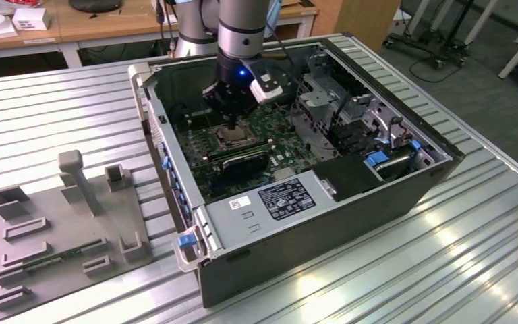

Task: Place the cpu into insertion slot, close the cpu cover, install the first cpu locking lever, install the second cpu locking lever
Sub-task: 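Close the cpu cover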

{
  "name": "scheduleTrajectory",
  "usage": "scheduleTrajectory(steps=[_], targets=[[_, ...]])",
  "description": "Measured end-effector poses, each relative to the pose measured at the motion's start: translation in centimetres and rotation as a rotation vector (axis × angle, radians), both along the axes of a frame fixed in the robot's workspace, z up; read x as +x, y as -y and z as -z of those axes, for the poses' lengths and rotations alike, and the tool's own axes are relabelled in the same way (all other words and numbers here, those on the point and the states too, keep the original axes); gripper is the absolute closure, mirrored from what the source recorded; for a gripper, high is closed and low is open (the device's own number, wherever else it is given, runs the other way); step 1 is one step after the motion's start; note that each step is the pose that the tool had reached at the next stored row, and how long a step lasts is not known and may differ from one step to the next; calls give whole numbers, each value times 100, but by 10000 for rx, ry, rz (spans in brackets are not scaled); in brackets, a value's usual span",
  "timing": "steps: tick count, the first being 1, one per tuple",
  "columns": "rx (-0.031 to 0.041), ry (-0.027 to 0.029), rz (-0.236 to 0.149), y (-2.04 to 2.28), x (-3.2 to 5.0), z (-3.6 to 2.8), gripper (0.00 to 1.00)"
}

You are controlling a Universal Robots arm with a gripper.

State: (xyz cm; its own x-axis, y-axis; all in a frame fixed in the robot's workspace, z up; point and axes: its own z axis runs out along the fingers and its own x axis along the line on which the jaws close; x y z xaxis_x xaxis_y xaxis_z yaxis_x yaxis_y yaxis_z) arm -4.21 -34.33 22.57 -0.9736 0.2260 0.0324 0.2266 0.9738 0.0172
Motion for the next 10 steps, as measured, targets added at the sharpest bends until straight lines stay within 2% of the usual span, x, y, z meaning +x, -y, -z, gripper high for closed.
scheduleTrajectory(steps=[5,10], targets=[[-3,42,-892,0,0,13,90],[-5,121,-1671,0,-1,24,90]])
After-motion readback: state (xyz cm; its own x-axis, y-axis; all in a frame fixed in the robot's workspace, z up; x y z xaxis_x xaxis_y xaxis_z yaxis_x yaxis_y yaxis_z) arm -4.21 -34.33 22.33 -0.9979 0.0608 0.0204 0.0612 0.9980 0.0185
